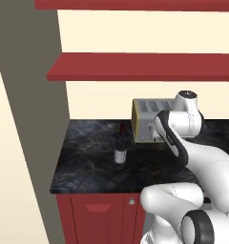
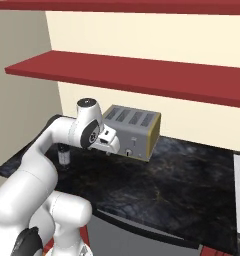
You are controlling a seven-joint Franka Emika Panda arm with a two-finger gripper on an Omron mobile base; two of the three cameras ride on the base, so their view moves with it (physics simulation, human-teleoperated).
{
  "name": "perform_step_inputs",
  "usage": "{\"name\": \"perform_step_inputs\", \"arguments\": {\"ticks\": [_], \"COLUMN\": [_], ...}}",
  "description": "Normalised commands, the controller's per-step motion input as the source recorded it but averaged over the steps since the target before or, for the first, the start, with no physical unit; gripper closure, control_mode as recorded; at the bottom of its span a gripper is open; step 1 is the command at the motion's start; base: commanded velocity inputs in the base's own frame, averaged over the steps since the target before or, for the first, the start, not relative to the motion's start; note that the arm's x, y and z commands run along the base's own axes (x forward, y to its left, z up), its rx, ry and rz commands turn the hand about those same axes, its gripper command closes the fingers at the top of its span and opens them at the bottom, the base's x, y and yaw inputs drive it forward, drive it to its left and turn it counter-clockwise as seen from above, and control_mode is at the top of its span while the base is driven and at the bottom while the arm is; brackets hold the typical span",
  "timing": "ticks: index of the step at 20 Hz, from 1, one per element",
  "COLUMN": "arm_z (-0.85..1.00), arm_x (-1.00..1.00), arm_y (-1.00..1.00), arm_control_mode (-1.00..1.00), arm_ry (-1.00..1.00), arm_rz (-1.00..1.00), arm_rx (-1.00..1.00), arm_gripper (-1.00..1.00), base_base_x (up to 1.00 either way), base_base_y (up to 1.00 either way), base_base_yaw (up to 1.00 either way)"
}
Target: There is a wine glass and glass cup on the dining counter. Place the wine bottle next to the wine glass and the juice bottle next to the glass cup.
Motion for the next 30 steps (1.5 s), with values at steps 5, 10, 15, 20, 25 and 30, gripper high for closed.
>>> {"name": "perform_step_inputs", "arguments": {"ticks": [5, 10, 15, 20, 25, 30], "arm_z": [0.00, 0.03, 0.07, 0.04, 0.05, 0.10], "arm_x": [0.00, -0.12, -0.12, -0.09, -0.11, -0.20], "arm_y": [0.00, 0.06, 0.20, 0.28, 0.14, 0.05], "arm_control_mode": [-1.00, -1.00, -1.00, -1.00, -1.00, -1.00], "arm_ry": [0.01, -0.13, -0.38, -0.25, -0.06, 0.00], "arm_rz": [0.00, 0.00, 0.00, 0.00, 0.13, 0.27], "arm_rx": [0.00, -0.04, -0.23, -0.11, 0.04, 0.10], "arm_gripper": [-1.00, -1.00, -1.00, -1.00, -1.00, -1.00], "base_base_x": [0.00, 0.00, 0.00, 0.00, 0.00, 0.00], "base_base_y": [0.00, 0.00, 0.00, 0.00, 0.00, 0.00], "base_base_yaw": [0.00, 0.00, 0.00, 0.00, 0.00, 0.00]}}
